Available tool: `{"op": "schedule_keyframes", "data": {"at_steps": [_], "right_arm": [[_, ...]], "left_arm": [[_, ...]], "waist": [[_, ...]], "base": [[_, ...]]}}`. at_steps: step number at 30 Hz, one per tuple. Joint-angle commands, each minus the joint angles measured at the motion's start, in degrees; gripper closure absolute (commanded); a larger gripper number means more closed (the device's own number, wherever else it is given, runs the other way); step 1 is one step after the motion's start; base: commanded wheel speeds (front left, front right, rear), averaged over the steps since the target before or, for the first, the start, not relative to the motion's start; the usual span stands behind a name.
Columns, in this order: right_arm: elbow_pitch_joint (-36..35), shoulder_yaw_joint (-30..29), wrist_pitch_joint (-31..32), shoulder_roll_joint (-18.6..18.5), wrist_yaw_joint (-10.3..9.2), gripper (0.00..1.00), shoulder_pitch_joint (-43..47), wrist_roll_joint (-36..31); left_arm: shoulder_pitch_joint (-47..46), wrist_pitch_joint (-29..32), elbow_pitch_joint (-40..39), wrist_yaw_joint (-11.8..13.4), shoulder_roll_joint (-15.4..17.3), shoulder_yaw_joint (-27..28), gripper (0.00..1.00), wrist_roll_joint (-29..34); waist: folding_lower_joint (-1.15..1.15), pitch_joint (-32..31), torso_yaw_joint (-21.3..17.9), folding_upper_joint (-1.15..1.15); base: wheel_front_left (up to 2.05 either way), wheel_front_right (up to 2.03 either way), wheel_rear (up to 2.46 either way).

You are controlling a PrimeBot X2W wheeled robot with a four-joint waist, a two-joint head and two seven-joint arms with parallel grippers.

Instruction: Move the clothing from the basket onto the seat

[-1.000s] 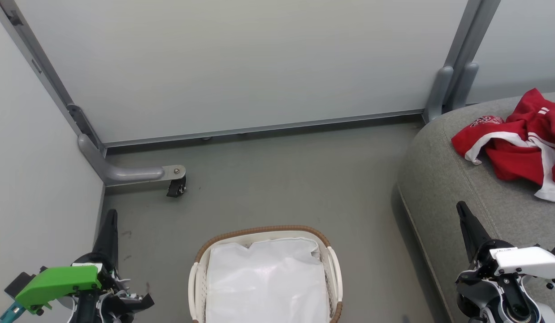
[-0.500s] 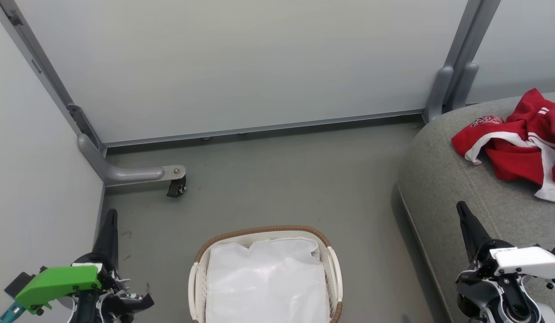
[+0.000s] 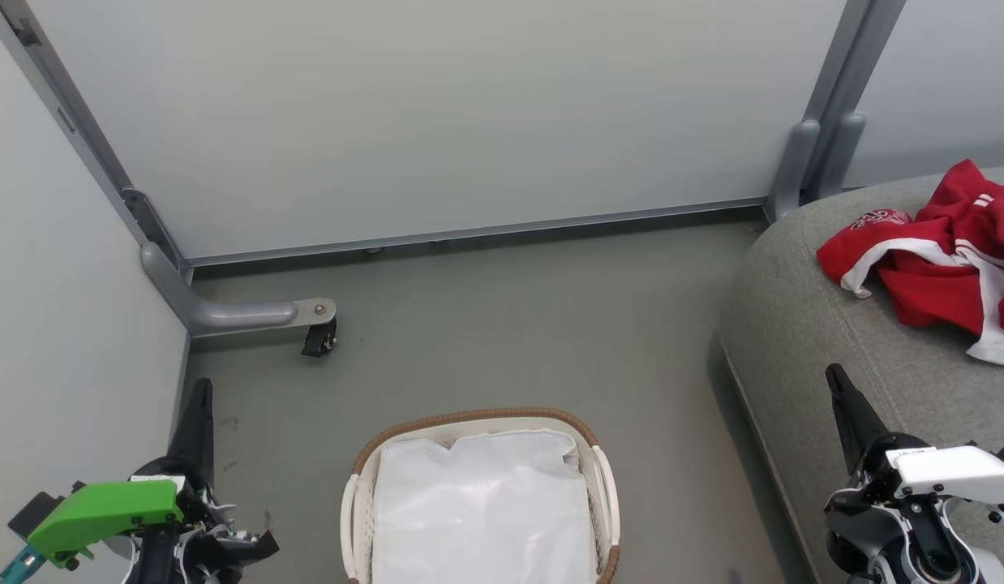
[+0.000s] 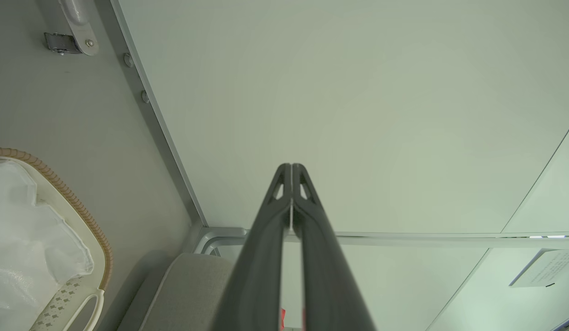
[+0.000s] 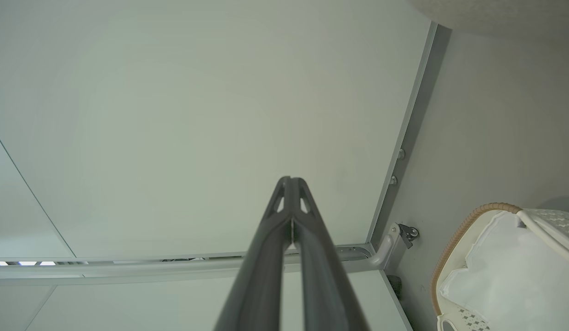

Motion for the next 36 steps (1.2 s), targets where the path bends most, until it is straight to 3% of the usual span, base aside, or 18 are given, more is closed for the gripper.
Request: {"op": "schedule_keyframes", "data": {"at_steps": [1,36], "right_arm": [[-0.22,-0.12,0.17,-0.34,-0.04,1.00,-0.48,0.20],[-0.22,-0.12,0.16,-0.33,-0.04,1.00,-0.48,0.20]], "left_arm": [[-0.56,0.16,-0.11,-0.26,0.33,0.13,1.00,-0.19],[-0.55,0.16,-0.12,-0.26,0.33,0.12,1.00,-0.20]], "waist": [[0.00,0.00,0.00,0.00],[0.00,0.00,0.00,0.00]], "base": [[0.00,0.00,0.00],[0.00,0.00,0.00]]}}
